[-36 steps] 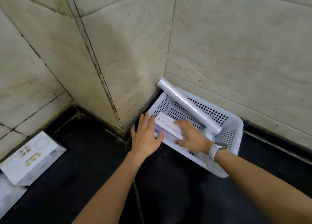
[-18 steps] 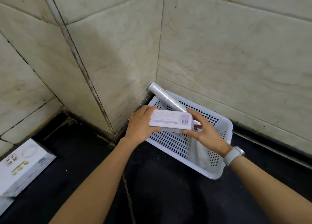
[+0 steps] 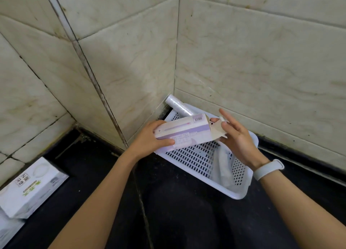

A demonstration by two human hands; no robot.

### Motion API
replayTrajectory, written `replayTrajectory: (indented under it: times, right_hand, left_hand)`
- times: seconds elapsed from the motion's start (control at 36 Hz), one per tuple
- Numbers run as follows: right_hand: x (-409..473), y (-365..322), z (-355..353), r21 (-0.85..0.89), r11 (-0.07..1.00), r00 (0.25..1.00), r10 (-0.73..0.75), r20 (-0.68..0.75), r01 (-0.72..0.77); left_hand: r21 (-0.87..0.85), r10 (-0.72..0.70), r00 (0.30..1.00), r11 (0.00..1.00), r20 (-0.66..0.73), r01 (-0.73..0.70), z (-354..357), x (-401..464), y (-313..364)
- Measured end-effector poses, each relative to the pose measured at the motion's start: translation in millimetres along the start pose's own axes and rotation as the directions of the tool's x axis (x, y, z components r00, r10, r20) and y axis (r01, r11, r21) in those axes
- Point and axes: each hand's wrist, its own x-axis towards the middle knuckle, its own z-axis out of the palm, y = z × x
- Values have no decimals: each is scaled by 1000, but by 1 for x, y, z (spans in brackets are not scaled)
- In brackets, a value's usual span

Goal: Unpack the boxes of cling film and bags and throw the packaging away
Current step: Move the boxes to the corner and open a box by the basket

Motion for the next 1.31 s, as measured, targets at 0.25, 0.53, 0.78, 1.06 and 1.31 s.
replayTrajectory:
  times: [0.25, 0.53, 0.78, 1.06, 1.31]
  right_hand:
    - [1, 2, 15, -715, 698, 989, -125, -75, 34]
    - [-26, -2, 36, -799, 426, 865, -450, 220, 425]
    - [-29, -9, 52, -708, 577, 912, -295, 284, 407]
    - [-28, -3, 54, -715, 512, 849, -479, 222, 476]
    - [-43, 8, 59, -818, 271, 828, -414, 377, 507]
  left_hand:
    - [64, 45, 991, 997, -125, -37, 3, -22, -5]
    - [11, -3, 974, 1000, -227, 6, -2, -43, -26]
    - [52, 9, 959, 999, -285, 6, -3, -45, -30]
    - [39, -32, 946, 998, -324, 47, -2, -49, -28]
    - [114, -18, 957, 992, -291, 53, 9, -43, -11]
